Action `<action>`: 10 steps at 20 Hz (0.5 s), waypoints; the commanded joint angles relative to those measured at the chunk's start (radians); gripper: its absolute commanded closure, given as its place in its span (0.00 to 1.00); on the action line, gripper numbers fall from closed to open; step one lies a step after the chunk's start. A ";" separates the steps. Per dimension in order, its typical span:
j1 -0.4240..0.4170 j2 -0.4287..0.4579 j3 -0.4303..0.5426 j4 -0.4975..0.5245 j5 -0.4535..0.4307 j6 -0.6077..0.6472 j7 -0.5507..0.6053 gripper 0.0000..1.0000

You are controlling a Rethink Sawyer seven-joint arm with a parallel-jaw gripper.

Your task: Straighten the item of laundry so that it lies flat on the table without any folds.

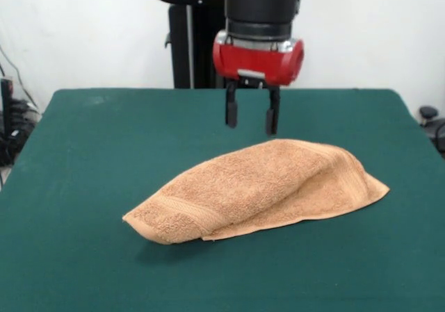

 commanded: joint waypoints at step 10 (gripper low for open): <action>0.011 0.099 0.012 0.081 0.121 -0.126 0.182 0.00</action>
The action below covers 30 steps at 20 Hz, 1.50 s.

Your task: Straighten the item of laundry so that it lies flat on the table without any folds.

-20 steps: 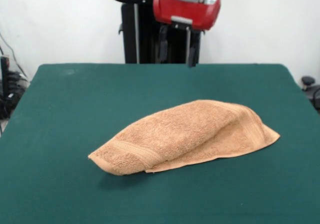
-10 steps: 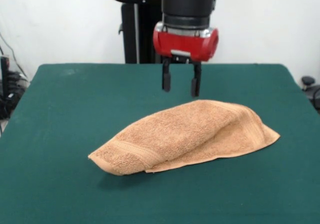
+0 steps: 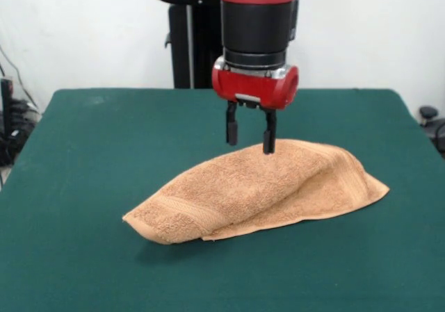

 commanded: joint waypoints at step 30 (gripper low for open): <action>0.164 0.049 -0.141 0.051 0.068 -0.121 0.152 1.00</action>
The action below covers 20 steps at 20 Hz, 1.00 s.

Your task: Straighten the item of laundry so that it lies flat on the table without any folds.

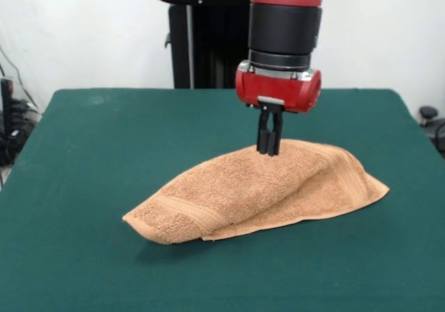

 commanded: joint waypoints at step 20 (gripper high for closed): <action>-0.093 0.166 0.036 0.109 0.066 0.002 0.139 0.00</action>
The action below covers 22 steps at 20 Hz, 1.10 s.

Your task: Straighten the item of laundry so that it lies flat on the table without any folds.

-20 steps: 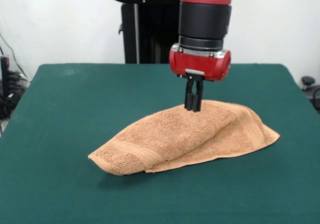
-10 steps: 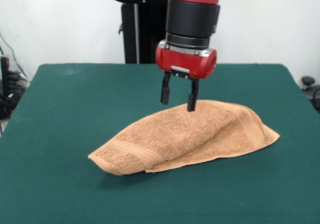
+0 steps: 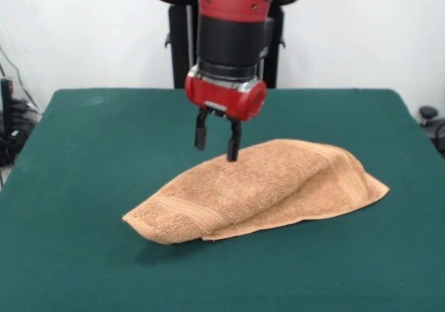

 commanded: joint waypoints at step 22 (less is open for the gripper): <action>-0.015 0.153 0.124 0.113 0.066 -0.145 0.167 0.00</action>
